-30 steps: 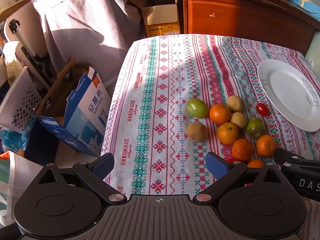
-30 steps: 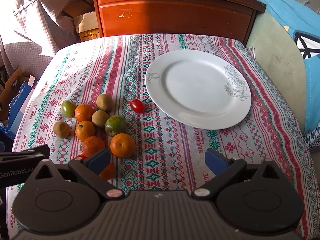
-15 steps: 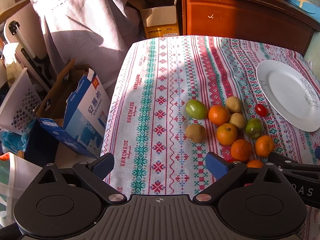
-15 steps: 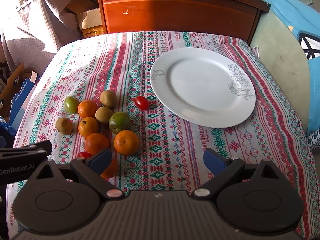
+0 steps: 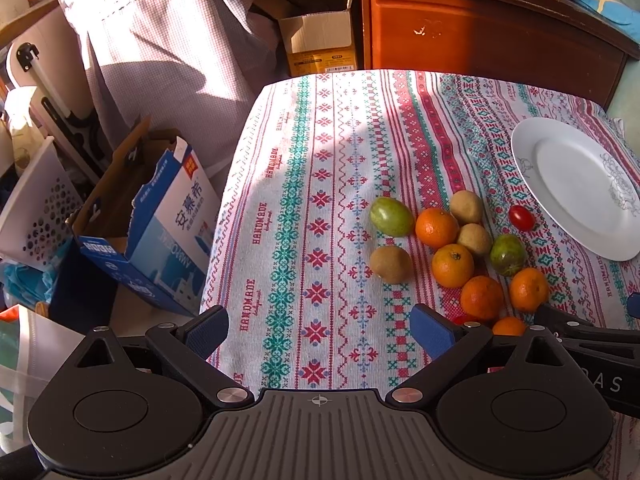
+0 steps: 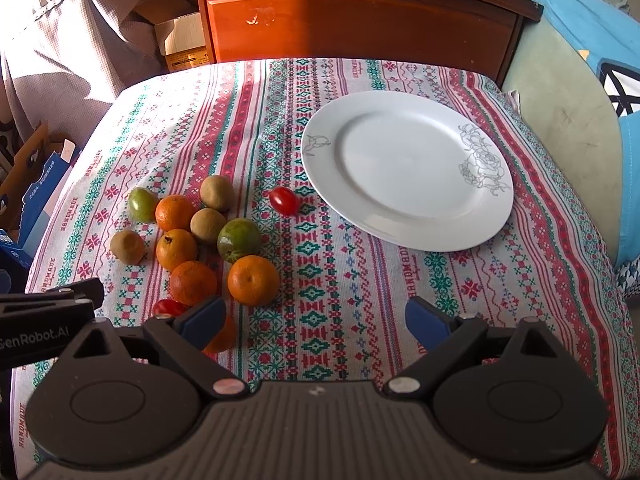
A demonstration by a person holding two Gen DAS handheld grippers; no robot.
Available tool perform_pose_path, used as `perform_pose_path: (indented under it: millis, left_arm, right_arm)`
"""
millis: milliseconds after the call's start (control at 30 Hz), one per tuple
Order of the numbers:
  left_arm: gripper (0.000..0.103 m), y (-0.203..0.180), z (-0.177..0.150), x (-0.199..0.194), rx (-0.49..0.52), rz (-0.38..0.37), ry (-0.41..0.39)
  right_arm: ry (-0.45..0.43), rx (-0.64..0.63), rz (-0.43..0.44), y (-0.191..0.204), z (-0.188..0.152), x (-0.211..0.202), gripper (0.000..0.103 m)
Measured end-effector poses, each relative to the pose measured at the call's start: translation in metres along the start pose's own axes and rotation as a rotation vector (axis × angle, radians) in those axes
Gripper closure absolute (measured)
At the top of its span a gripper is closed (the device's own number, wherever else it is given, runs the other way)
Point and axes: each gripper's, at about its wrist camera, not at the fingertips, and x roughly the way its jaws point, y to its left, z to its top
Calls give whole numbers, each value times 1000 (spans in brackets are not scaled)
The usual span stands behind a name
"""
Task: Organize fruits
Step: 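Grasp an orange tangerine with the right tool while the left tool grasps a red cherry tomato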
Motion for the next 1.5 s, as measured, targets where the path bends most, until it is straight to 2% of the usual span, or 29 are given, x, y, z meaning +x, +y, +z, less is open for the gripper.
perform_pose_path:
  millis: [133, 433, 700, 967, 1133, 1500]
  left_arm:
    - [6, 0, 0, 0, -1, -4, 0]
    - [5, -1, 0, -2, -3, -35, -2]
    - [5, 22, 2, 6, -53, -34, -1]
    - [5, 33, -2, 7, -57, -58, -16]
    - [6, 34, -4, 9, -54, -53, -22]
    - [6, 31, -8, 13, -43, -93, -12]
  right_arm:
    - [4, -10, 0, 2, -2, 2, 12]
    - [-6, -3, 25, -7, -3, -1, 12]
    - [-10, 29, 96, -30, -15, -1, 14]
    - [-41, -44, 268, -19, -29, -8, 30]
    - [-63, -78, 363, -6, -32, -9, 48]
    - [-104, -96, 404, 2, -31, 3, 68]
